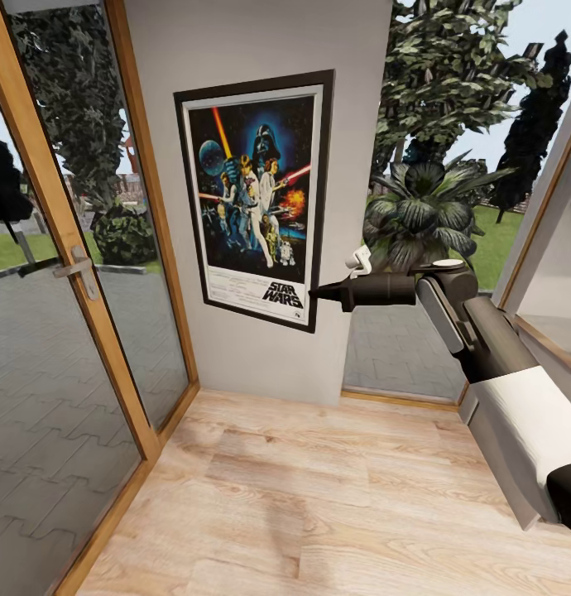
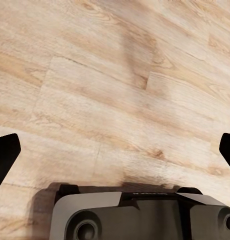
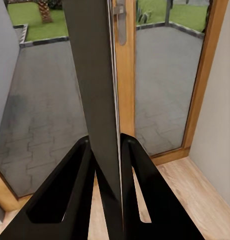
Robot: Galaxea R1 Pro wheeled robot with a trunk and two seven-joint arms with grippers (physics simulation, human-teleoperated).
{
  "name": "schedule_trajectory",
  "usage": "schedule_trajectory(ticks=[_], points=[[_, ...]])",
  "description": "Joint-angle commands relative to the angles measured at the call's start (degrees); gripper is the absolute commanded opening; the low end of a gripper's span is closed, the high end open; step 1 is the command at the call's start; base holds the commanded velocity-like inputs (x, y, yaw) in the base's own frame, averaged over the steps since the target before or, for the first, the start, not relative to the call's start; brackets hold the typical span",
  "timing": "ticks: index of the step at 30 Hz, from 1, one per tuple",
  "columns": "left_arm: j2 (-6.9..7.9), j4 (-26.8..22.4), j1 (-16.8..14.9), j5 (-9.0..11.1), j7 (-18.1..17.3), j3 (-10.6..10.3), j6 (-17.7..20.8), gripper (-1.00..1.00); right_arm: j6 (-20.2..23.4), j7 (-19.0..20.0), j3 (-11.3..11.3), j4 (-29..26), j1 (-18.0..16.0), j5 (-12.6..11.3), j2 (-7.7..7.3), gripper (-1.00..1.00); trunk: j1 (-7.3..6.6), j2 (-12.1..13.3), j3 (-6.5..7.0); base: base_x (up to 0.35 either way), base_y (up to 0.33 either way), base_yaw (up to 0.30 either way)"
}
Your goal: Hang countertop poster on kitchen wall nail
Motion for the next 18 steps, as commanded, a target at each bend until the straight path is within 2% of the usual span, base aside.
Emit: schedule_trajectory(ticks=[1,18], points=[[0.01,-0.1,0.0,0.6,-0.2,0.1,0.6,1.0,0.3,-0.1,0.1,0.0,-0.1,-0.3,-0.02,-1.0,0.04,-0.1,-0.12,0.0,0.0,0.0],[0.02,-0.1,0.0,0.6,-0.2,0.1,0.6,1.0,0.3,-0.3,0.1,0.0,-0.1,-0.3,0.1,-1.0,0.04,-0.1,-0.12,0.0,0.0,0.0]])
